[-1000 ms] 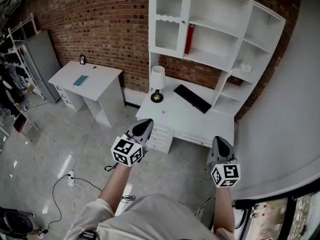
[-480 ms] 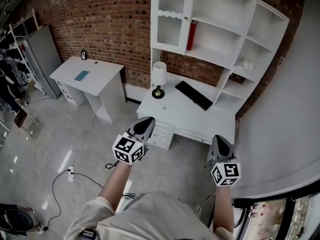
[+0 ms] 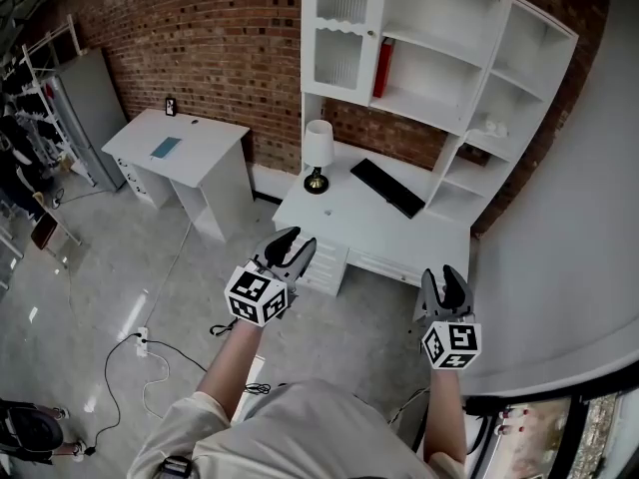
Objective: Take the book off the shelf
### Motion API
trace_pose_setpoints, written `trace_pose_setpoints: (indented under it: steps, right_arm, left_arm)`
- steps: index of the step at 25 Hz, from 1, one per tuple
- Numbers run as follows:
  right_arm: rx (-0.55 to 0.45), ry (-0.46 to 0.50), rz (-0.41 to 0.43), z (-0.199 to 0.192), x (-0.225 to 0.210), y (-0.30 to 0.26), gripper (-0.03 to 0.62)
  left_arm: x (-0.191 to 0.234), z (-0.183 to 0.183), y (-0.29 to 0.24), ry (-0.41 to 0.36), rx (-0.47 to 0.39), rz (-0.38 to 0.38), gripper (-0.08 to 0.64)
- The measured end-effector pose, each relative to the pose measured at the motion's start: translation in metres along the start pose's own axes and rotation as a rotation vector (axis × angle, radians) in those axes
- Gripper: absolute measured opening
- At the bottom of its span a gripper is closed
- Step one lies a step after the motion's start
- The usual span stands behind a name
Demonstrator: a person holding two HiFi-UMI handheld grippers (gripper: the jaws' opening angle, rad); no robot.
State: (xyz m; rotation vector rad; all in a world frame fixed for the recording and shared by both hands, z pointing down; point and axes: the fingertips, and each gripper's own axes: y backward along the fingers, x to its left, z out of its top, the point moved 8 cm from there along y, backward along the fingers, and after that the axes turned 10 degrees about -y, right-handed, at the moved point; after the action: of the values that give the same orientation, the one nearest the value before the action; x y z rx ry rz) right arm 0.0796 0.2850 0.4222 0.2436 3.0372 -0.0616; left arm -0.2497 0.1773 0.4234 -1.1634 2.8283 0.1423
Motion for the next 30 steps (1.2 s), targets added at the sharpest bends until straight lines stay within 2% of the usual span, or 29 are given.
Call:
trace_pose_setpoints:
  steps: [4,20,30]
  right_arm:
    - [0.015,0.003,0.010,-0.004,-0.006,0.003,0.181]
    - [0.058,-0.005,0.066,-0.021,-0.048,0.008,0.183]
    - [0.071,0.003,0.067,-0.023,-0.058,-0.035,0.183]
  left_arm:
    - [-0.009,-0.003,-0.001,0.015,-0.001,0.000,0.166]
    - [-0.047,-0.018,-0.014,0.013,0.047,0.086,0.192]
    - [-0.022,-0.026,-0.048,0.006,0.048,0.079,0.199]
